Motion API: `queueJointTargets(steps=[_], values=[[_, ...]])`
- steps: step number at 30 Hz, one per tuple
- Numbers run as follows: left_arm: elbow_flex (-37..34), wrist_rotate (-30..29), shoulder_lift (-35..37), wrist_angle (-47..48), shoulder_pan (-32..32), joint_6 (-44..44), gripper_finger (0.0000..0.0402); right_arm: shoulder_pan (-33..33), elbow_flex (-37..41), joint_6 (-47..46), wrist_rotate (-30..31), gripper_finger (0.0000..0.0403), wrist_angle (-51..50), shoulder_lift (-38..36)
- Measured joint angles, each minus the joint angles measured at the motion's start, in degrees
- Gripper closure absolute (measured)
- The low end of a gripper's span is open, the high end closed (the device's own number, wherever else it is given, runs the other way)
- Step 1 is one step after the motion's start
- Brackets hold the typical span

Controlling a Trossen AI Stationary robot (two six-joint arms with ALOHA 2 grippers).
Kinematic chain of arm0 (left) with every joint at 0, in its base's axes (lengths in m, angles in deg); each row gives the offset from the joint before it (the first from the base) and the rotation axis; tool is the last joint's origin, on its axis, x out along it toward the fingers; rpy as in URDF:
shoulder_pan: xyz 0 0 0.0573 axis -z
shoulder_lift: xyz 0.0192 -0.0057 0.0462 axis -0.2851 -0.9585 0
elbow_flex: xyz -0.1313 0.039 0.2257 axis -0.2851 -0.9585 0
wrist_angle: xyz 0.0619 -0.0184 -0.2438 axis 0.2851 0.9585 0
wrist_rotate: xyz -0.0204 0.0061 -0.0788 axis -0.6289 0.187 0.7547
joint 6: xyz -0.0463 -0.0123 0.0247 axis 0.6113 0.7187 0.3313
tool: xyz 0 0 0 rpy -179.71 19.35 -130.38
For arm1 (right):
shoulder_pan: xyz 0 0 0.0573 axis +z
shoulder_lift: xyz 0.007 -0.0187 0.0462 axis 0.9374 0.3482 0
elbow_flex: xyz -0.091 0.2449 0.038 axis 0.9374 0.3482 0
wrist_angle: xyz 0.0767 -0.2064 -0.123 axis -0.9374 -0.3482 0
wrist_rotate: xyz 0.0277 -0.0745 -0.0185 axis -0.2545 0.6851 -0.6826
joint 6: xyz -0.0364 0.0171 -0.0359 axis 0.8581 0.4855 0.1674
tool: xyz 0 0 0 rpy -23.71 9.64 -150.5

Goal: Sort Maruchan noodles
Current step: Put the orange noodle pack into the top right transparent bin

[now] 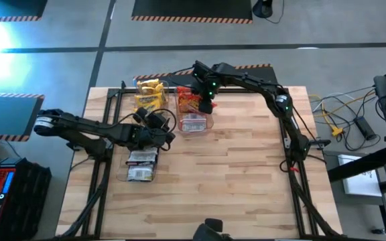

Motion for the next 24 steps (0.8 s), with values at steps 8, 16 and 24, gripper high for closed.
queueJointTargets(steps=[8,16,24], values=[[0.0,0.0,0.6,0.9,0.0,-0.2,0.0247,1.8,-0.3,3.2,0.0,0.0253,-0.3,-0.4],[0.0,0.0,0.9,1.2,0.0,0.0,0.0247,3.1,-1.0,6.0,6.4,0.0228,0.9,-0.3],[0.0,0.0,0.9,1.3,0.0,0.2,0.0247,2.6,-1.5,4.5,9.2,0.0232,5.0,-0.4]])
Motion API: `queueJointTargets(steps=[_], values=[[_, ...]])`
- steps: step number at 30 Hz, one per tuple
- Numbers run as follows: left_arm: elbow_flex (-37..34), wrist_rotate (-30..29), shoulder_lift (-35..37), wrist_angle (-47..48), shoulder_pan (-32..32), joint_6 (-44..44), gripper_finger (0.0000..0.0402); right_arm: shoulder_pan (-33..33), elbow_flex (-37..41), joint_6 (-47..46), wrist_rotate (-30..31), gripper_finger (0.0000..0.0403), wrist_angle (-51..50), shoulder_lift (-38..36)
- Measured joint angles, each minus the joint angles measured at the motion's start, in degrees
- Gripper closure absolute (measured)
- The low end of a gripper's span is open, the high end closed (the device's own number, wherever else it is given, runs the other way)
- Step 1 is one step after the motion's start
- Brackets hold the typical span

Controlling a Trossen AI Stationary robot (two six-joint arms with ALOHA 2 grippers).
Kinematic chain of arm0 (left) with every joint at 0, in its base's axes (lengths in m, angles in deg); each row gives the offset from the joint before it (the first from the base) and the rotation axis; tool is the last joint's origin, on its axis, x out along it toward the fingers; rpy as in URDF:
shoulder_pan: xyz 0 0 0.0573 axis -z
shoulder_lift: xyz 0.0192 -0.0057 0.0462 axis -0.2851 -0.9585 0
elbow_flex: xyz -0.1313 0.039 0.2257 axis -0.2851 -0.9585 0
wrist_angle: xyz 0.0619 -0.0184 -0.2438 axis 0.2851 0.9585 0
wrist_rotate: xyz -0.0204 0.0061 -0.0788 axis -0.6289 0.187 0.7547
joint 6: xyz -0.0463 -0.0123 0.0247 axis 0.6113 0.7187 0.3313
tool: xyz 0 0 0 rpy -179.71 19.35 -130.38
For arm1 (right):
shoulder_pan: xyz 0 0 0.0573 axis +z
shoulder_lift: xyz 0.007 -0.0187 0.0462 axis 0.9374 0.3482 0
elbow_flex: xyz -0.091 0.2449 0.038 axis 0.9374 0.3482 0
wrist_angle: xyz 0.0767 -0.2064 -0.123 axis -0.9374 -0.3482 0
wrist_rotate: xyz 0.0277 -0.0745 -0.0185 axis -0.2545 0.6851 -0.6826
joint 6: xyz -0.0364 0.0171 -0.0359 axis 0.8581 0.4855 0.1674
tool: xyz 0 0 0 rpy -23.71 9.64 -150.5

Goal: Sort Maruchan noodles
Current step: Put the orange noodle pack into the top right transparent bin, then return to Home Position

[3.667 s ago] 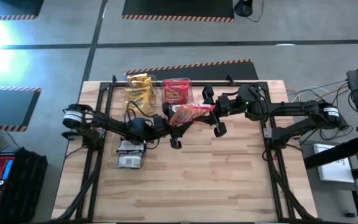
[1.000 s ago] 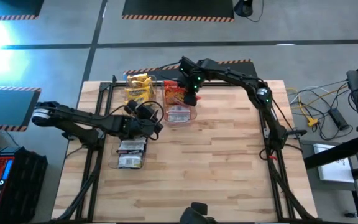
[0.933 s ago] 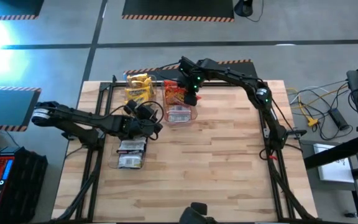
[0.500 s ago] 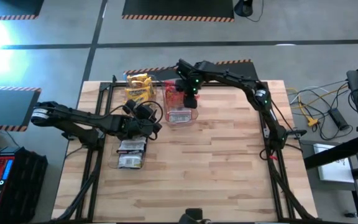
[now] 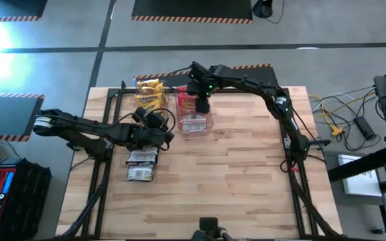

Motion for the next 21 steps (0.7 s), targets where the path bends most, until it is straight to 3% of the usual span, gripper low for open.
queueJointTargets(steps=[5,10,14,16,21], values=[[0.0,0.0,0.0,0.5,0.0,0.2,0.0247,-0.2,-0.6,0.0,0.8,0.0230,-0.2,0.0],[0.0,-0.1,0.0,0.8,0.0,0.2,0.0247,-0.2,-4.1,0.0,9.3,0.0236,-0.9,-0.2],[0.0,0.0,0.8,2.2,0.0,-0.5,0.0247,-0.3,-7.6,-0.8,9.9,0.0241,-5.1,-1.7],[0.0,0.0,2.3,4.3,0.2,0.0,0.0247,-0.5,-8.2,-2.6,7.8,0.0244,-6.4,-3.2],[0.0,-0.1,9.1,13.2,1.0,2.3,0.0247,-2.9,-5.0,-7.0,-4.0,0.0250,-8.1,-8.5]])
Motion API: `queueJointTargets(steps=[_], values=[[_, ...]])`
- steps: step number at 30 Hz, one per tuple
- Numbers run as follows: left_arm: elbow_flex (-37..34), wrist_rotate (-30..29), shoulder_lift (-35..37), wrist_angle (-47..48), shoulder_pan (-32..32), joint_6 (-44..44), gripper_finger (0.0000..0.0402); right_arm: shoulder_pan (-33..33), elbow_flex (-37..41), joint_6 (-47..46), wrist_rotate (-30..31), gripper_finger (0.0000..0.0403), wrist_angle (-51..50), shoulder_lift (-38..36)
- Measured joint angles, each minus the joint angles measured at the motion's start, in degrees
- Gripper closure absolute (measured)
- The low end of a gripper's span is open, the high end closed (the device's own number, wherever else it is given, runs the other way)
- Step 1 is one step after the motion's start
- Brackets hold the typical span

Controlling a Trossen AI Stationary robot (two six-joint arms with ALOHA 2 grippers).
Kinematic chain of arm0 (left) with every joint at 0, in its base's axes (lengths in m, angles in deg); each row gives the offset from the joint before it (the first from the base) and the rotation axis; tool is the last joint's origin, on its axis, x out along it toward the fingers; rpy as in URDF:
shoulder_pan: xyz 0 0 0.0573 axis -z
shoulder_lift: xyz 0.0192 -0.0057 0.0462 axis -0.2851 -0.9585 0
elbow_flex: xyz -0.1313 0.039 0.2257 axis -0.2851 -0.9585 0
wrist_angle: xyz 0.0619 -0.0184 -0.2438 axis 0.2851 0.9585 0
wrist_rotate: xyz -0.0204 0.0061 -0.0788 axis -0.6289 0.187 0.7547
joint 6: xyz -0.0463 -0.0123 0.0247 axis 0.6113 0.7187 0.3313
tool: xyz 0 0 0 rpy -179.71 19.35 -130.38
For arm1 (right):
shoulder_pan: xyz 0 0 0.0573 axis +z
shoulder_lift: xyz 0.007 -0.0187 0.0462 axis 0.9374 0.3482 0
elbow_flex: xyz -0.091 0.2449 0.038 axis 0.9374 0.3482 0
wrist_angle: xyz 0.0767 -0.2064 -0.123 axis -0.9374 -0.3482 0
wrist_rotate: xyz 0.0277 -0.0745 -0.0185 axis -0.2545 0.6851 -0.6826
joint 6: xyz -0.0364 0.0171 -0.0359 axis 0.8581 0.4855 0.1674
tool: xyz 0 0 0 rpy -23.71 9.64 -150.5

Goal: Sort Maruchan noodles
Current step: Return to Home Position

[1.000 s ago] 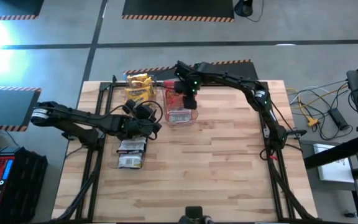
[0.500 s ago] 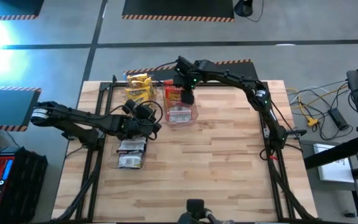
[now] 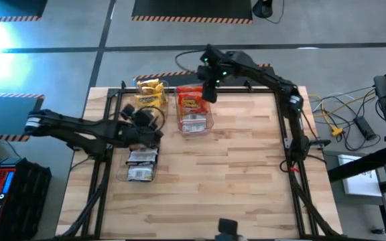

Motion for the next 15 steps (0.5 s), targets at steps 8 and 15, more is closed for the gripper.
queueJointTargets(steps=[8,15], values=[[-6.2,-0.1,14.0,10.0,6.3,11.2,0.0248,-0.7,20.0,-4.0,-2.2,0.0255,6.0,-13.4],[-20.0,-1.4,23.6,-7.6,12.2,7.9,0.0248,2.8,47.2,-10.4,-2.2,0.0255,23.5,-31.2]])
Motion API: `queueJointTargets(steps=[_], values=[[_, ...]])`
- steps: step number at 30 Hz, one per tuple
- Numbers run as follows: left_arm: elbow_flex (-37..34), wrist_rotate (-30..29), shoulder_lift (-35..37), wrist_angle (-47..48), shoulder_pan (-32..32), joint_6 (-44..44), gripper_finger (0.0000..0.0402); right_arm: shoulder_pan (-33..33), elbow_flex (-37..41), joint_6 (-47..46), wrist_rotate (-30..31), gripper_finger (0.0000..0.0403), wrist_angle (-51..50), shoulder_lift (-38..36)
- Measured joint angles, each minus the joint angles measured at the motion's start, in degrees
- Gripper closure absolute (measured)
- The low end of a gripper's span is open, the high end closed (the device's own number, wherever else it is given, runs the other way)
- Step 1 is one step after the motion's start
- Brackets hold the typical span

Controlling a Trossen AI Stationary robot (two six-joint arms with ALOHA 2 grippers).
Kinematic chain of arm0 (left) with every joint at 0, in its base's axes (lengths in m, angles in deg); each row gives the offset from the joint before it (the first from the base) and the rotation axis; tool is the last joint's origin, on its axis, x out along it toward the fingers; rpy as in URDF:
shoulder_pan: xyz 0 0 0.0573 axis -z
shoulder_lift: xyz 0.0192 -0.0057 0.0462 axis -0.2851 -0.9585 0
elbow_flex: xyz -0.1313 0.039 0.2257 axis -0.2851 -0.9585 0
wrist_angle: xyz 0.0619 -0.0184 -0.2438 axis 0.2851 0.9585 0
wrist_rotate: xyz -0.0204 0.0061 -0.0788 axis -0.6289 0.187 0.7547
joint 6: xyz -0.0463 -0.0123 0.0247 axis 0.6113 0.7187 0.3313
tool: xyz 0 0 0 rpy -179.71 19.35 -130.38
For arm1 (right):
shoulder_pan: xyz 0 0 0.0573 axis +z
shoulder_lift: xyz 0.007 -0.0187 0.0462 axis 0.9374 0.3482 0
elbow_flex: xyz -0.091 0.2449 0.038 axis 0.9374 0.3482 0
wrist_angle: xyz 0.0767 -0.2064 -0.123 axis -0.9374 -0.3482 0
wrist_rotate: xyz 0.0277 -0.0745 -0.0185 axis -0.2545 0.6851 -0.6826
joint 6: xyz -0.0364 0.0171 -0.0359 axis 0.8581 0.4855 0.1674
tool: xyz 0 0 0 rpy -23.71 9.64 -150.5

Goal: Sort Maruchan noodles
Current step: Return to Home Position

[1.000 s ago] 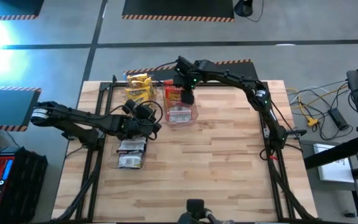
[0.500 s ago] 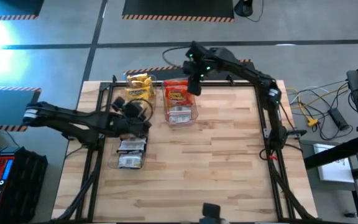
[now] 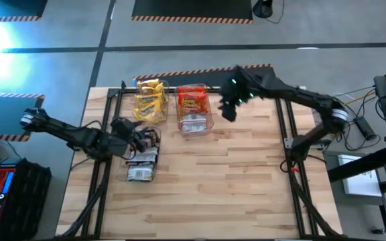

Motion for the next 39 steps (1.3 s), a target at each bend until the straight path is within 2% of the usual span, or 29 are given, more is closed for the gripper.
queueJointTargets(steps=[5,9,13,18,26,34,39], values=[[-8.0,-0.1,3.0,-12.7,0.3,-6.1,0.0248,4.4,17.8,-6.1,1.1,0.0255,12.9,-13.7],[-12.4,-0.2,3.7,-21.6,0.3,-10.2,0.0248,8.9,29.8,-11.5,6.2,0.0255,20.6,-23.1],[-16.1,-0.3,3.6,-29.5,0.3,-11.4,0.0248,12.9,38.8,-14.5,11.3,0.0255,26.7,-31.0],[-20.6,-0.3,3.1,-38.1,0.2,-10.6,0.0248,15.8,46.4,-16.1,13.7,0.0256,31.7,-38.1],[-27.9,-3.5,2.6,-50.5,0.2,-5.7,0.0248,17.5,57.4,-16.7,14.1,0.0255,44.4,-44.8],[-28.2,-4.6,2.3,-50.4,0.2,-6.4,0.0248,17.7,65.8,-16.8,14.1,0.0255,54.6,-47.3],[-28.2,-7.6,2.3,-50.0,0.2,-6.3,0.0248,17.7,71.5,-16.8,14.1,0.0255,63.1,-47.4]])
